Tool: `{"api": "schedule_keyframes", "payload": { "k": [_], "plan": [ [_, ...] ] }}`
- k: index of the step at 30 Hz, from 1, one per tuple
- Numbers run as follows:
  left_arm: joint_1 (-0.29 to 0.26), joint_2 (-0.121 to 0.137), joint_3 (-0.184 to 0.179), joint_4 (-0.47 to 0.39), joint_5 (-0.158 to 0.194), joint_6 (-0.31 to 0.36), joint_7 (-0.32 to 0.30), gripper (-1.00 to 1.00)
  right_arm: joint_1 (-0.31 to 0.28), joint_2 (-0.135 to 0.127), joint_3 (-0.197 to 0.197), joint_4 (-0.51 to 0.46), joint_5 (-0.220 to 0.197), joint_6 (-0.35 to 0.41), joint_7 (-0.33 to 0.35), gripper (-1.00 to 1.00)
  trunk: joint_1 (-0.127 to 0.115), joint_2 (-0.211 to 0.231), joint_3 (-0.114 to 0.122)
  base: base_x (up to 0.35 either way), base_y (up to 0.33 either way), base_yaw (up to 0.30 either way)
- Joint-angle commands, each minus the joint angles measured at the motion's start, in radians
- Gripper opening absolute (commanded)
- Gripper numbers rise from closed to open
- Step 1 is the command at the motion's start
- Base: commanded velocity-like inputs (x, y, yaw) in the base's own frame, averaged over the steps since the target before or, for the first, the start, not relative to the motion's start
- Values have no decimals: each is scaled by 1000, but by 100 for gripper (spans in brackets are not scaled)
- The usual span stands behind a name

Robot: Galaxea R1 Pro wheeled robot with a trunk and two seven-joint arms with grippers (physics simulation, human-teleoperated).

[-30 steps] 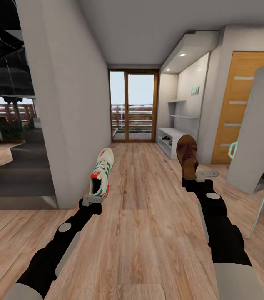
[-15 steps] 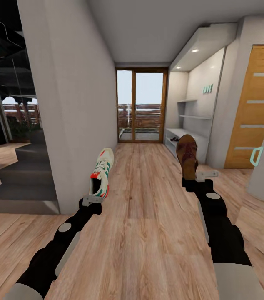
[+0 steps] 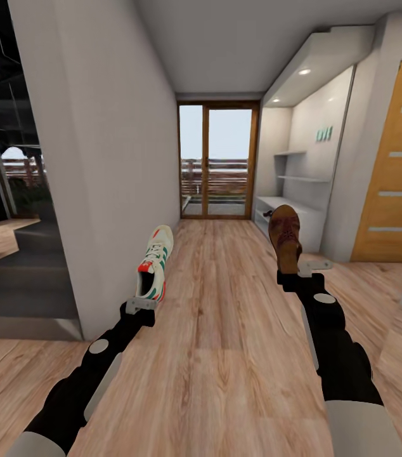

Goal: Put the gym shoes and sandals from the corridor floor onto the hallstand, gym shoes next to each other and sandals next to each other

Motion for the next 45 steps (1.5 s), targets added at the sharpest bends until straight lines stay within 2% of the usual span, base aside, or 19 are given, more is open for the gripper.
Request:
{"api": "schedule_keyframes", "payload": {
  "k": [1,45],
  "plan": [
    [-1,1,-2,-2,9,6,-2,-100,-1,1,-1,-1,2,5,0,-100,0,-1,-1,346,0,0],
    [-1,1,-2,-2,9,6,-2,-100,-1,1,-1,-1,2,5,0,-100,0,-1,-1,346,0,0]
  ]
}}
